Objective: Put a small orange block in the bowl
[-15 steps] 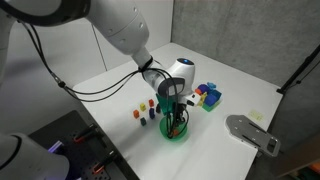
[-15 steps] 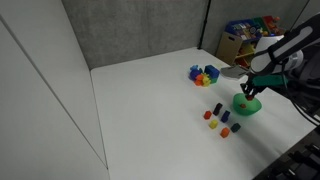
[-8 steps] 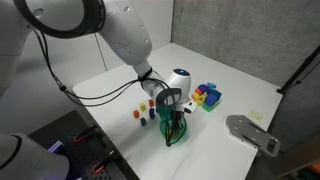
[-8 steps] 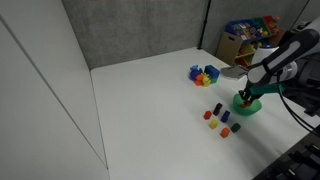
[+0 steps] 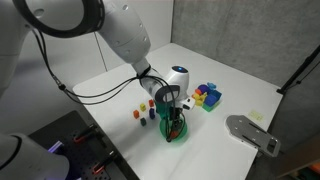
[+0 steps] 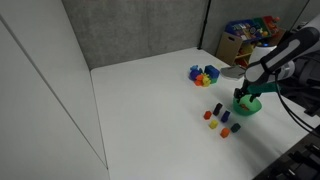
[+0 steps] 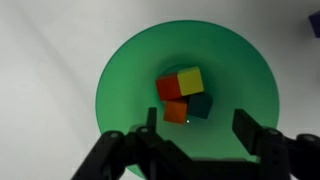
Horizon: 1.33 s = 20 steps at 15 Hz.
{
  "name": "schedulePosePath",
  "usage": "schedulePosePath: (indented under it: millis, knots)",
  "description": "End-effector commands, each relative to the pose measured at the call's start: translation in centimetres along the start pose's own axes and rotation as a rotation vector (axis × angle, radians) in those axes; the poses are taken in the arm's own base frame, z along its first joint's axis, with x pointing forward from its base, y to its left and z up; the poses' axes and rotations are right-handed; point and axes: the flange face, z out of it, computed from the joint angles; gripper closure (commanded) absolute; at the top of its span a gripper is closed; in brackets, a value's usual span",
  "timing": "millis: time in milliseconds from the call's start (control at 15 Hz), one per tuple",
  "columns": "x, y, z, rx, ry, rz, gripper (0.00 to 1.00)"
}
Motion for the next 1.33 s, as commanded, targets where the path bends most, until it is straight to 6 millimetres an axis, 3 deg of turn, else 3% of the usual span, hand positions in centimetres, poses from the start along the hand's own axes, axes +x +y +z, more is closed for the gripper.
schedulePosePath:
  millis: [0, 333, 600, 1000, 1267]
  knots:
    - [-0.6, -1.3, -4.8, 0.044, -0.006, -0.048, 0.00]
    - [-2.3, -4.9, -11.0, 0.104, -0.043, -0.156, 0.00]
    - [-5.5, -6.9, -15.1, 0.122, -0.092, -0.263, 0.00]
    - [-11.5, -7.5, -21.1, 0.100, -0.108, -0.366, 0.00]
    - [-13.7, -7.7, -26.0, 0.112, -0.066, -0.403, 0.00]
